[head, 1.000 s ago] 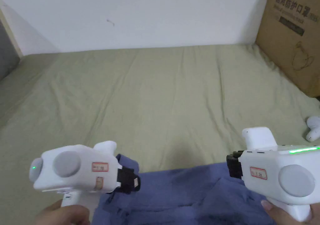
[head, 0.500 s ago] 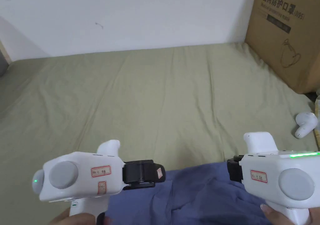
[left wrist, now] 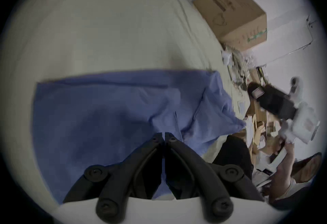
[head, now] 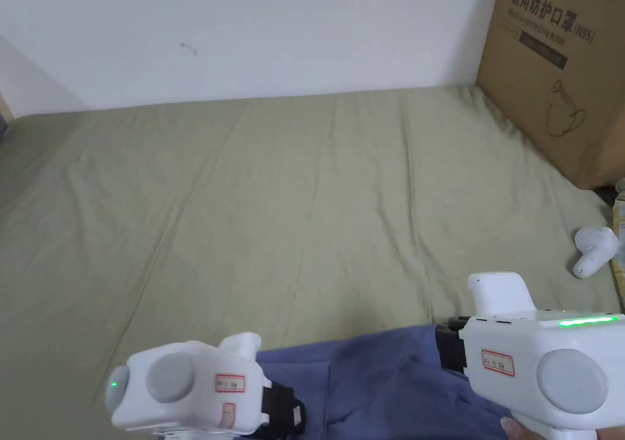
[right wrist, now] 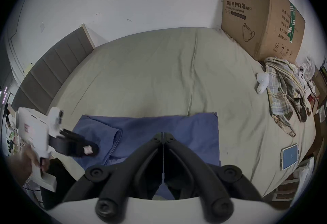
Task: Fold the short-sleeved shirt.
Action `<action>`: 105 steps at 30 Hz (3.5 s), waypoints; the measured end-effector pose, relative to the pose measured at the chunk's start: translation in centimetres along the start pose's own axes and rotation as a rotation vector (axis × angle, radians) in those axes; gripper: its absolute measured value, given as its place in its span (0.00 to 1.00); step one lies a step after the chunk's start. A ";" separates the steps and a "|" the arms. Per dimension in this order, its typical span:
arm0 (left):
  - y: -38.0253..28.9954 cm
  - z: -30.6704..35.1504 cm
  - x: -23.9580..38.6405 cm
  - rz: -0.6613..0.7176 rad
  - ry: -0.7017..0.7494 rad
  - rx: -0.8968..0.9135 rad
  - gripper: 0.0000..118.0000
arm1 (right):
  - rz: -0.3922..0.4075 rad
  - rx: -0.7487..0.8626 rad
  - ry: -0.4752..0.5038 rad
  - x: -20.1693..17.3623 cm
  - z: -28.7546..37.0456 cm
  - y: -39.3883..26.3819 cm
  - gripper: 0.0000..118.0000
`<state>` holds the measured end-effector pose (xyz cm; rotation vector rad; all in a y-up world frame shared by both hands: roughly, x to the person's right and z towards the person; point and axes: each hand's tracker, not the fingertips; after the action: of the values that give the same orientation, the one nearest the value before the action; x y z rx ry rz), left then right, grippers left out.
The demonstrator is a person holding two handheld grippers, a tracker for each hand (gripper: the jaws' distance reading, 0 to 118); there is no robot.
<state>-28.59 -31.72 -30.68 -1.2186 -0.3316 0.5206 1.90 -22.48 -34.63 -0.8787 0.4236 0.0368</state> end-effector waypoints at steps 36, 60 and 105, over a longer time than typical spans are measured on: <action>-2.6 2.5 -16.7 0.367 -0.740 0.106 1.00 | 0.024 -0.080 -0.007 -1.6 -2.0 -0.1 0.01; -3.6 17.4 -9.4 0.062 0.404 0.265 0.08 | 0.017 -0.028 0.029 -1.7 0.1 0.6 0.01; 1.7 -1.6 5.8 -0.093 0.008 -0.070 0.02 | -0.106 0.004 0.072 1.9 0.0 -0.6 0.01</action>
<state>-23.21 -29.44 -32.97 -1.2659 -0.4009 0.4268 3.77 -23.09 -34.87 -0.8994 0.4436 -0.0938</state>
